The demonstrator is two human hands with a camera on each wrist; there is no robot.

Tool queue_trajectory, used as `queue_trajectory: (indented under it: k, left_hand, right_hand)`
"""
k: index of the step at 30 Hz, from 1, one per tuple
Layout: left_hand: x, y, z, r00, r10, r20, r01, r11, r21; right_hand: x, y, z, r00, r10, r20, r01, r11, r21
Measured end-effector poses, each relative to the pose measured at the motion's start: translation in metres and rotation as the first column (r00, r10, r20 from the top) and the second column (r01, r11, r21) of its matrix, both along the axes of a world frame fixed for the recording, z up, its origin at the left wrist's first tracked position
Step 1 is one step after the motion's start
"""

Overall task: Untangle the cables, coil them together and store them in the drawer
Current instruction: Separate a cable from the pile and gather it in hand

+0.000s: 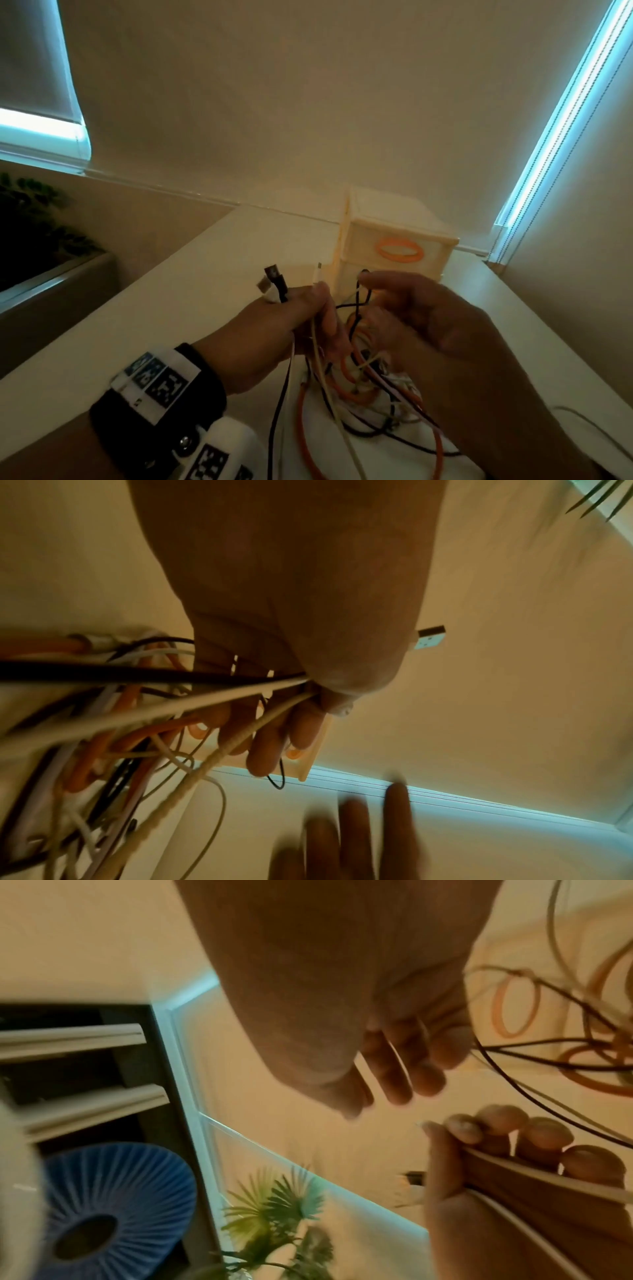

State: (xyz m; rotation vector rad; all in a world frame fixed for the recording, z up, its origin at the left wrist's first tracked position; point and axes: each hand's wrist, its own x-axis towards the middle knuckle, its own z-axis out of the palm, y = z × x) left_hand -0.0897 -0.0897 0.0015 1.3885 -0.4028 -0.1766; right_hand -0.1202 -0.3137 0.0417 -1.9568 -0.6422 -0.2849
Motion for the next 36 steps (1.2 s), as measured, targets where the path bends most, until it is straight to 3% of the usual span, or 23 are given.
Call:
queue_trajectory:
  k: [3,7,12,18,26,29,32,34,36]
  left_hand:
    - [-0.001,-0.003,-0.003,0.999,-0.033,-0.022,0.034,0.998,0.043]
    - [-0.005,-0.008,-0.004,0.994,-0.105,-0.041,0.109,0.988,0.111]
    - [-0.012,-0.015,-0.003,0.984,-0.17,-0.055,0.178,0.959,0.22]
    - [-0.014,-0.018,-0.005,0.989,-0.151,-0.008,0.145,0.935,0.324]
    - [-0.016,-0.023,-0.011,0.975,-0.18,-0.132,0.207,0.952,0.228]
    - [-0.015,-0.021,-0.004,0.987,-0.023,-0.156,0.057,0.975,0.215]
    - [-0.004,-0.014,-0.001,0.966,0.173,-0.191,-0.155,0.982,0.109]
    - [-0.001,-0.011,0.001,0.954,0.298,-0.028,-0.29,0.944,0.157]
    - [-0.003,-0.008,0.004,0.894,0.395,0.213,-0.441,0.861,0.253]
  right_hand:
    - [0.027,0.048,-0.008,0.997,-0.068,0.025,0.068,0.998,-0.001]
    - [0.033,0.038,-0.023,0.979,0.11,-0.171,-0.088,0.988,0.13]
    - [0.029,0.027,-0.027,0.965,0.118,-0.236,-0.064,0.972,0.226]
    - [0.023,0.039,-0.034,0.981,0.102,-0.166,-0.061,0.969,0.24]
    - [0.017,0.049,-0.041,0.987,0.071,-0.146,-0.033,0.968,0.249]
    - [0.012,0.054,-0.043,0.991,0.008,-0.135,0.024,0.971,0.237]
    - [0.011,0.06,-0.048,0.972,-0.008,-0.236,0.068,0.967,0.246]
    - [0.009,0.067,-0.05,0.955,-0.013,-0.295,0.077,0.976,0.205]
    - [0.003,0.078,-0.046,0.901,0.09,-0.424,0.019,0.969,0.246]
